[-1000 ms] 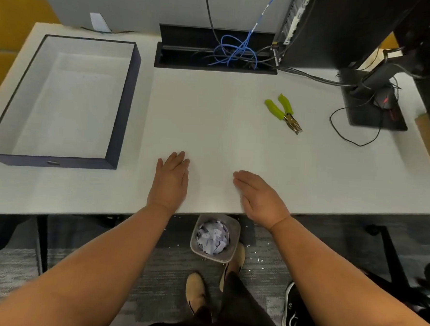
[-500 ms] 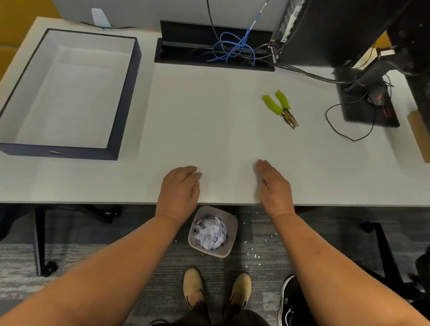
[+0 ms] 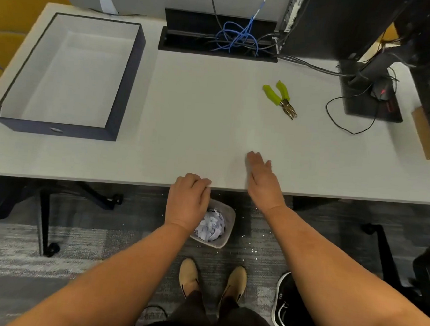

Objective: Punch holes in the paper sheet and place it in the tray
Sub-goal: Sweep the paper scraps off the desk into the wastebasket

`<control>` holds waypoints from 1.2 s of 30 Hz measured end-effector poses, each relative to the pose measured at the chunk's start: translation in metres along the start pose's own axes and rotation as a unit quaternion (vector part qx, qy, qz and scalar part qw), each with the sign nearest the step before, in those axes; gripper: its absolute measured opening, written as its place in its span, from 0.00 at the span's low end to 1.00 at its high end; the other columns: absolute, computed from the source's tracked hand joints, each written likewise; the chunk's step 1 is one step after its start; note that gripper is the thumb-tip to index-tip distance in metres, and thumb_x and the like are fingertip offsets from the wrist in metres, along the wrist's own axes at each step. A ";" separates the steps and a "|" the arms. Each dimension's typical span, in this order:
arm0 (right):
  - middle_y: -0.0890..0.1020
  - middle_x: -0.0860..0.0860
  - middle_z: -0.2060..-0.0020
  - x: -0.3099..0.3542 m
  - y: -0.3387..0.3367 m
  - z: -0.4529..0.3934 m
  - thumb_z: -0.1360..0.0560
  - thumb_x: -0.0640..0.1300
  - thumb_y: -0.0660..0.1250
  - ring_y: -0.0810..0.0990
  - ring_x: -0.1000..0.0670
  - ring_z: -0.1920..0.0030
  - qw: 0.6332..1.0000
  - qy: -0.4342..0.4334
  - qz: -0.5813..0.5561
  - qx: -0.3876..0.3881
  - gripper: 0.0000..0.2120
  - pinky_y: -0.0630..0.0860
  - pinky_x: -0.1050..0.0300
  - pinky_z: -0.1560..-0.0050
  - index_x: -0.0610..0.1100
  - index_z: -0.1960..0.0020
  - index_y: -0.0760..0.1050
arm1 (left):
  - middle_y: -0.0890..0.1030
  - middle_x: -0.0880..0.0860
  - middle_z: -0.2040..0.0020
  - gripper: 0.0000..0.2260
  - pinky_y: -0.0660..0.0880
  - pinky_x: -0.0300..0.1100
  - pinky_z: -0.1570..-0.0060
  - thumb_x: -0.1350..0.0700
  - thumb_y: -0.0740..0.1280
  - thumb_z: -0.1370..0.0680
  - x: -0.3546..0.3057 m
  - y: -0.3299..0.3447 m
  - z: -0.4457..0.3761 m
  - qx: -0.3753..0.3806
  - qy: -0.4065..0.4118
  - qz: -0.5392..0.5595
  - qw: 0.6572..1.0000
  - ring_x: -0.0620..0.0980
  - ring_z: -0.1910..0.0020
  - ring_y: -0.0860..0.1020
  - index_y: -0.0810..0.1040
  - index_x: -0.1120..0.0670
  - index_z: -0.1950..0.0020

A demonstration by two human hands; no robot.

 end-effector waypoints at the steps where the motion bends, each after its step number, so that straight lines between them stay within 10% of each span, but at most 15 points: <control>1: 0.60 0.43 0.24 0.006 0.006 0.002 0.21 0.29 0.50 0.49 0.50 0.24 0.999 -0.031 0.020 0.010 0.25 0.38 0.58 0.27 0.37 0.24 0.56 | 0.78 0.54 0.53 0.09 0.71 0.46 0.57 0.57 0.68 0.24 -0.001 0.001 0.003 0.001 -0.005 0.000 1.000 0.54 0.57 0.74 0.81 0.55 0.45; 11: 0.76 0.38 0.38 0.013 -0.003 -0.013 0.25 0.29 0.56 0.73 0.38 0.38 0.993 -0.101 0.028 -0.049 0.21 0.64 0.56 0.36 0.35 0.32 0.71 | 0.77 0.49 0.62 0.11 0.66 0.37 0.67 0.52 0.60 0.19 0.017 0.026 0.026 0.061 -0.296 0.186 0.935 0.46 0.63 0.74 0.78 0.56 0.55; 20: 0.79 0.40 0.49 0.020 0.026 -0.007 0.28 0.28 0.63 0.73 0.39 0.49 0.983 -0.157 0.081 -0.049 0.17 0.70 0.56 0.48 0.33 0.40 0.77 | 0.80 0.61 0.44 0.21 0.75 0.48 0.44 0.49 0.51 0.17 -0.007 0.092 0.040 0.144 -0.525 0.669 0.507 0.57 0.45 0.79 0.76 0.62 0.43; 24: 0.80 0.41 0.48 0.022 0.029 0.006 0.25 0.37 0.57 0.69 0.45 0.47 0.981 -0.168 0.079 -0.054 0.18 0.67 0.60 0.48 0.34 0.40 0.77 | 0.79 0.64 0.44 0.22 0.75 0.52 0.47 0.50 0.51 0.17 -0.026 0.099 0.032 0.117 -0.528 0.737 0.405 0.60 0.46 0.79 0.74 0.66 0.39; 33: 0.82 0.40 0.52 0.031 0.041 0.051 0.25 0.41 0.61 0.70 0.47 0.50 0.970 -0.239 -0.023 -0.049 0.15 0.67 0.63 0.47 0.34 0.45 0.80 | 0.79 0.58 0.61 0.14 0.78 0.40 0.53 0.57 0.53 0.20 -0.029 0.107 0.033 0.071 -0.540 0.768 0.337 0.51 0.60 0.79 0.77 0.61 0.52; 36: 0.81 0.41 0.51 0.025 0.033 0.052 0.26 0.38 0.61 0.71 0.47 0.49 0.969 -0.231 -0.017 -0.084 0.14 0.65 0.66 0.45 0.36 0.44 0.80 | 0.81 0.60 0.62 0.17 0.80 0.44 0.60 0.56 0.53 0.19 -0.028 0.103 0.033 0.072 -0.551 0.744 0.371 0.54 0.62 0.80 0.77 0.63 0.54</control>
Point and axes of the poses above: each hand's wrist, its own z-axis away from the middle knuckle, its own y-axis out of the palm, x = y × z, the point moved 7 cm from there along -z, towards the middle knuckle
